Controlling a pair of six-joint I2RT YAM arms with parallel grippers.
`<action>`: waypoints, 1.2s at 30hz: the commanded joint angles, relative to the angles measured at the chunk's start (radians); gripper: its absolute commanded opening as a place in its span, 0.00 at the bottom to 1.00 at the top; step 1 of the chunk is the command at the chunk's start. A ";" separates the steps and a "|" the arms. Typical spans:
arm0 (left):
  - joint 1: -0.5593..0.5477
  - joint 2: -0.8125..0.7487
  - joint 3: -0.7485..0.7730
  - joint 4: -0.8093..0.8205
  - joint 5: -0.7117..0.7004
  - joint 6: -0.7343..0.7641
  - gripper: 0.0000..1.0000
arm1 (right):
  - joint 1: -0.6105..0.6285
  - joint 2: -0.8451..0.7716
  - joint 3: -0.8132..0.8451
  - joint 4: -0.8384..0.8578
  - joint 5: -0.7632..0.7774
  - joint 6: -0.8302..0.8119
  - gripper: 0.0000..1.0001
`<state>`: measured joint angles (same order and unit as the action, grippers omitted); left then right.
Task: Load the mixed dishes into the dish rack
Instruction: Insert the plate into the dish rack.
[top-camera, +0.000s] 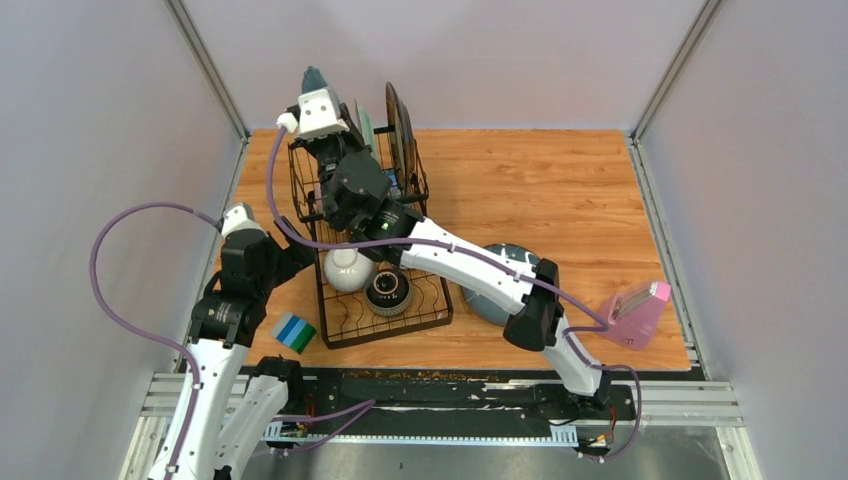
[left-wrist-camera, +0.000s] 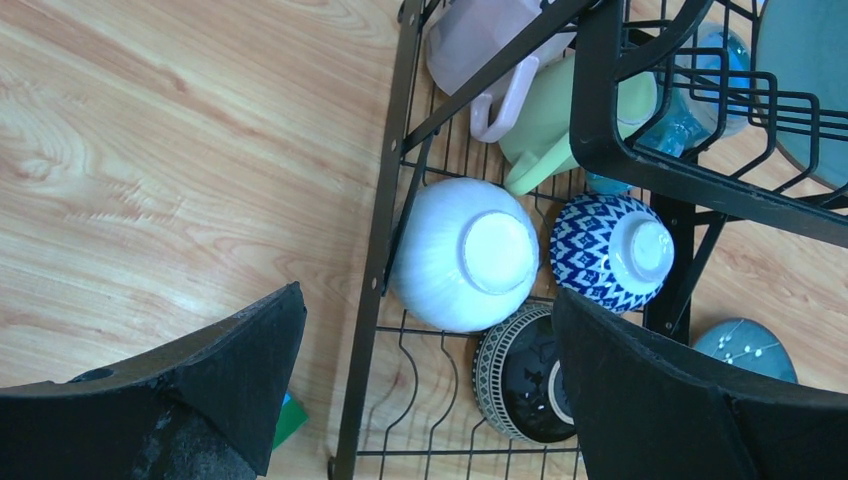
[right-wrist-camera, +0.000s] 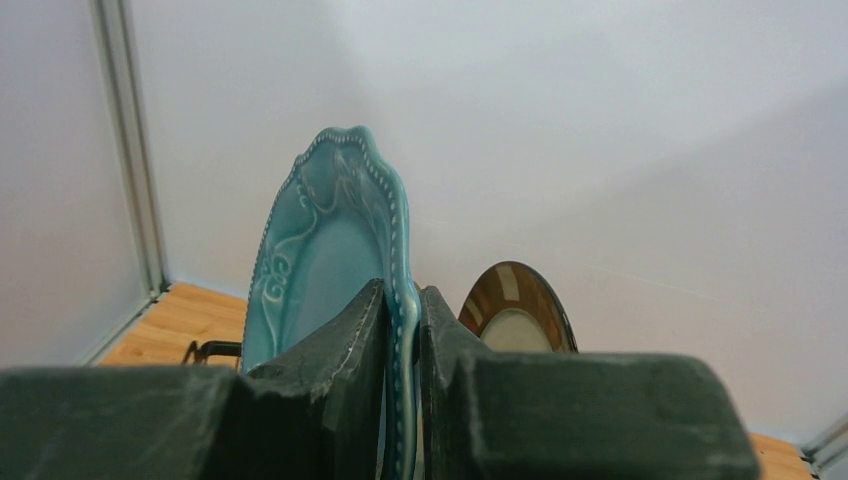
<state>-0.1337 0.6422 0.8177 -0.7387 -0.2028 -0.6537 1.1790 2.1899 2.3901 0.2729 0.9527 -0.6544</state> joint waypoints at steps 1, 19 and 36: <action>0.009 -0.005 -0.002 0.042 0.019 -0.012 1.00 | -0.024 0.012 0.113 0.155 -0.018 -0.053 0.00; 0.009 0.007 -0.006 0.057 0.052 -0.013 1.00 | -0.059 0.101 0.157 0.087 -0.016 -0.048 0.00; 0.009 0.011 0.006 0.061 0.059 -0.007 1.00 | -0.071 0.175 0.178 0.038 0.028 -0.004 0.00</action>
<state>-0.1337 0.6548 0.8097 -0.7132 -0.1555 -0.6571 1.1110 2.3875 2.4882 0.2268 0.9779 -0.7010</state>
